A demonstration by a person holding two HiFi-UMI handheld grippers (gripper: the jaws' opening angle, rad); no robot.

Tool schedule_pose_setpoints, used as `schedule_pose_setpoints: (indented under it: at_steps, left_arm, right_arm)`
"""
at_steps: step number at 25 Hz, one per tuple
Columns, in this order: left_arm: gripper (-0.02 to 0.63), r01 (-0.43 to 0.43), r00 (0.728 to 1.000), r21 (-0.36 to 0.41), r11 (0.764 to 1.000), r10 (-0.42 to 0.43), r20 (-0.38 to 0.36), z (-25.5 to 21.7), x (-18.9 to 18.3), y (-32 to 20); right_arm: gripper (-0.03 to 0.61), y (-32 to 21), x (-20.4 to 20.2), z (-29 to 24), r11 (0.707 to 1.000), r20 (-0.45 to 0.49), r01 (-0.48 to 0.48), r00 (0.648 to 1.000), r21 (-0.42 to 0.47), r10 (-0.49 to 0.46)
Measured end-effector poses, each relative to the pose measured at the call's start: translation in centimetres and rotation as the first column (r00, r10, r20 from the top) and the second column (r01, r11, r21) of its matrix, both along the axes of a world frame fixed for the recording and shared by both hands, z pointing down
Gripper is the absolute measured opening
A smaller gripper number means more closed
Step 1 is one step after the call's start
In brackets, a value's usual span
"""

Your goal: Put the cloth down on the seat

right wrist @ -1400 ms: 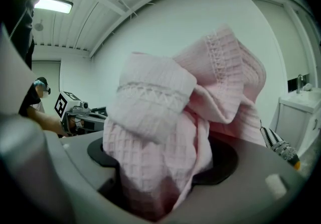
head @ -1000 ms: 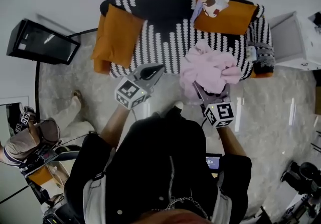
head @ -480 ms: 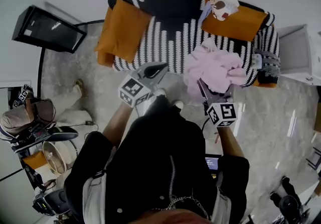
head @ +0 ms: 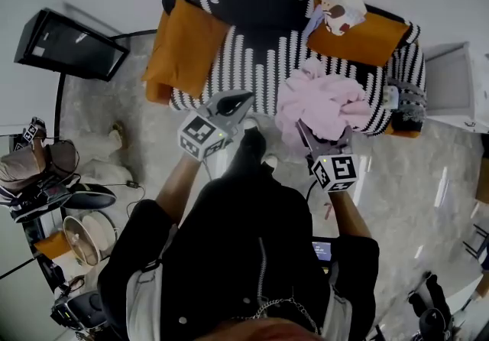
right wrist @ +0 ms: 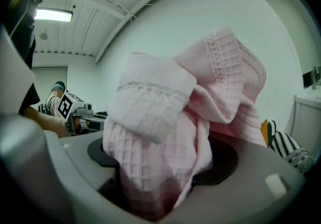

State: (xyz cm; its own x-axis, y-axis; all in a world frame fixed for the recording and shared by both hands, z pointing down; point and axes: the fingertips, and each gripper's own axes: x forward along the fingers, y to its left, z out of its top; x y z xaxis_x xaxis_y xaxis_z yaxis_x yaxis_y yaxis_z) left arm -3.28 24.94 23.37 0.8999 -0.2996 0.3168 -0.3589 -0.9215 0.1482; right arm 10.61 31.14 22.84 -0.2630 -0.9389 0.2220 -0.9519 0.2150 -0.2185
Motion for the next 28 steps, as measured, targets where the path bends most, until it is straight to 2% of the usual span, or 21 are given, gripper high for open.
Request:
schedule_pose_setpoints:
  at_steps: [6, 14, 19, 25, 28]
  left_arm:
    - [0.009, 0.004, 1.0, -0.015, 1.0, -0.005, -0.031, 0.3, 0.5, -3.2]
    - [0.009, -0.023, 0.999, -0.026, 0.999, 0.022, -0.027, 1.0, 0.5, -7.9]
    - [0.009, -0.024, 0.999, -0.034, 0.999, 0.023, -0.038, 1.3, -0.6, -11.1]
    - [0.009, -0.039, 0.999, -0.081, 0.996, 0.036, -0.031, 2.8, -2.4, -16.1]
    - [0.009, -0.041, 0.998, -0.085, 0.996, 0.036, -0.056, 3.2, -2.4, -17.2]
  right_arm:
    - [0.403, -2.9, -0.5, 0.4, 1.0, 0.0, -0.006, 1.0, -0.015, 0.006]
    - [0.403, -7.9, -1.6, 0.7, 0.999, -0.018, 0.002, 1.0, -0.042, -0.003]
    - [0.404, -11.0, -2.8, 0.9, 0.998, -0.031, -0.001, 1.0, -0.057, 0.0]
    - [0.404, -16.4, -4.8, 0.7, 0.996, -0.053, 0.004, 0.999, -0.088, -0.008]
    - [0.405, -17.2, -5.3, 0.9, 0.996, -0.058, 0.004, 0.998, -0.089, -0.009]
